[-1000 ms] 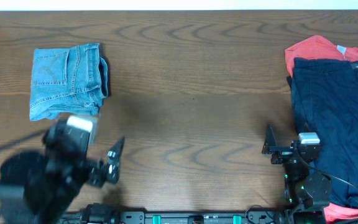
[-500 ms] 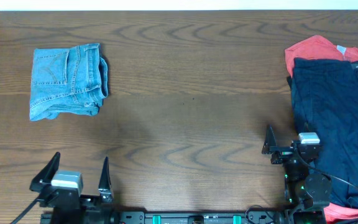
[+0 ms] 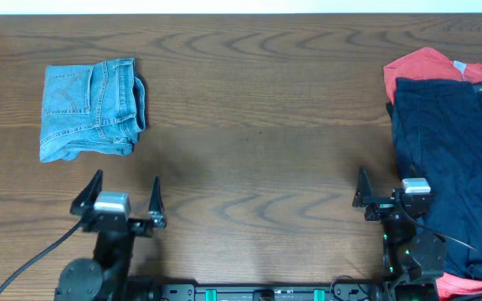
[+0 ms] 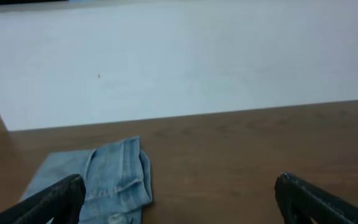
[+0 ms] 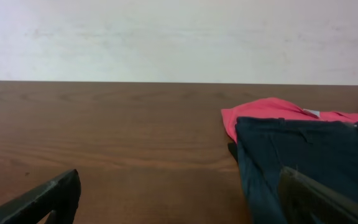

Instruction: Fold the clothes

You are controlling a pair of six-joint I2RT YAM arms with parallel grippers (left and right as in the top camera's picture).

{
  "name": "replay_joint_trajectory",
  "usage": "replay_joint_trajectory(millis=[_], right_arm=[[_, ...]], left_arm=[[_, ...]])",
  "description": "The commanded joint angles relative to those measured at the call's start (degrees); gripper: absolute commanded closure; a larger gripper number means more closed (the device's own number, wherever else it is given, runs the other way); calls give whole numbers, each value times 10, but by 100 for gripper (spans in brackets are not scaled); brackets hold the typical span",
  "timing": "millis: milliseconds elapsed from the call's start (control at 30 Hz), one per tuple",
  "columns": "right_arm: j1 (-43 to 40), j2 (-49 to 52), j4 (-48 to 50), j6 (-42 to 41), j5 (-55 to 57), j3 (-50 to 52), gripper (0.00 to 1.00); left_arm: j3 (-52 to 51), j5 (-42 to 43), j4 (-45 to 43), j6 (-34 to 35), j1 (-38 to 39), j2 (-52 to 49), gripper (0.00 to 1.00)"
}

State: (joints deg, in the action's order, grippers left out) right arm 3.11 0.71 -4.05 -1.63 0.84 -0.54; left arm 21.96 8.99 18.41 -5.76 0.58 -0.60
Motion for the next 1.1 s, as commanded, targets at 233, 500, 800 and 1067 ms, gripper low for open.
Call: replay_joint_trajectory(millis=[233,500,800,1067], right_arm=[[-1,-3,-1,11,-2,2,1],[-1,-3,-1,11,-2,2,1],[-1,-3,-1,11,-2,2,1],[-1,-3,-1,11,-2,2,1]], left_arm=[[-148,9,-139,9,-2,5,2],[-218,10,-228,9,-2,5,2],[-217,10,-208,9,-2,5,2],[-217,10,-168,9,-2,4,2]])
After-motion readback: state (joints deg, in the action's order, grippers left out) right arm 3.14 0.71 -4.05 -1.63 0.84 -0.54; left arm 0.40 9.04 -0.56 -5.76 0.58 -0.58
